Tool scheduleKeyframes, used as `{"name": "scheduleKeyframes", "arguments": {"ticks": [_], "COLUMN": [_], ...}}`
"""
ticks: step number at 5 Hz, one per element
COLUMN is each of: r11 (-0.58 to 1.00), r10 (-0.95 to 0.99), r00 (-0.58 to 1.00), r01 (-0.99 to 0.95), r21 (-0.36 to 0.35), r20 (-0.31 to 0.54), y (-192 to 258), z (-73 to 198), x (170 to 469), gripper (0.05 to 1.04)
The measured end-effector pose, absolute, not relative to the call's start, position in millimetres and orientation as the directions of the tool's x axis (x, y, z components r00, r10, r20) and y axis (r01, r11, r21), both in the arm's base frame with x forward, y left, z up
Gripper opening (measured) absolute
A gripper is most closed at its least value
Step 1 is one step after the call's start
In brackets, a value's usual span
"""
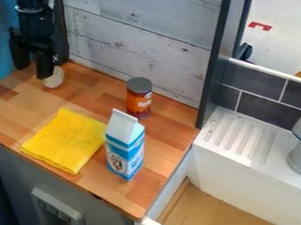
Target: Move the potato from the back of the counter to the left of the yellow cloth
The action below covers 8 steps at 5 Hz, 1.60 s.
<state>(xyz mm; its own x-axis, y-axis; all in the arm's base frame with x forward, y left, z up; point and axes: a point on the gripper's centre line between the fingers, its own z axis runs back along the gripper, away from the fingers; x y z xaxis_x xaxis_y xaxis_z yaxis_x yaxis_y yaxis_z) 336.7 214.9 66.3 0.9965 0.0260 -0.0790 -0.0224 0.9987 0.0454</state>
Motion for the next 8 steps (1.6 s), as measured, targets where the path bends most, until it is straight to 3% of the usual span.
{"name": "scheduleKeyframes", "arguments": {"ticks": [1,2,3,4,6,8], "r11": [1.0,0.999,0.995,0.988,0.95,0.858], "r10": [0.026,0.032,0.034,0.111,0.304,0.492], "r00": [0.992,0.996,0.994,0.988,0.947,0.87], "r01": [-0.024,-0.035,-0.043,-0.121,-0.31,-0.49], "r21": [0.015,-0.036,-0.093,-0.094,-0.042,-0.156], "r20": [-0.123,-0.078,-0.1,-0.103,-0.106,-0.027], "y": [212.2,209.2,215.0,232.7,240.4,223.6], "z": [47.5,62.0,64.8,70.9,46.5,22.4], "x": [332.4,345.9,357.4,356.4,359.3,376.2], "gripper": [1.005,1.005,1.005,1.005,1.005,1.005]}}
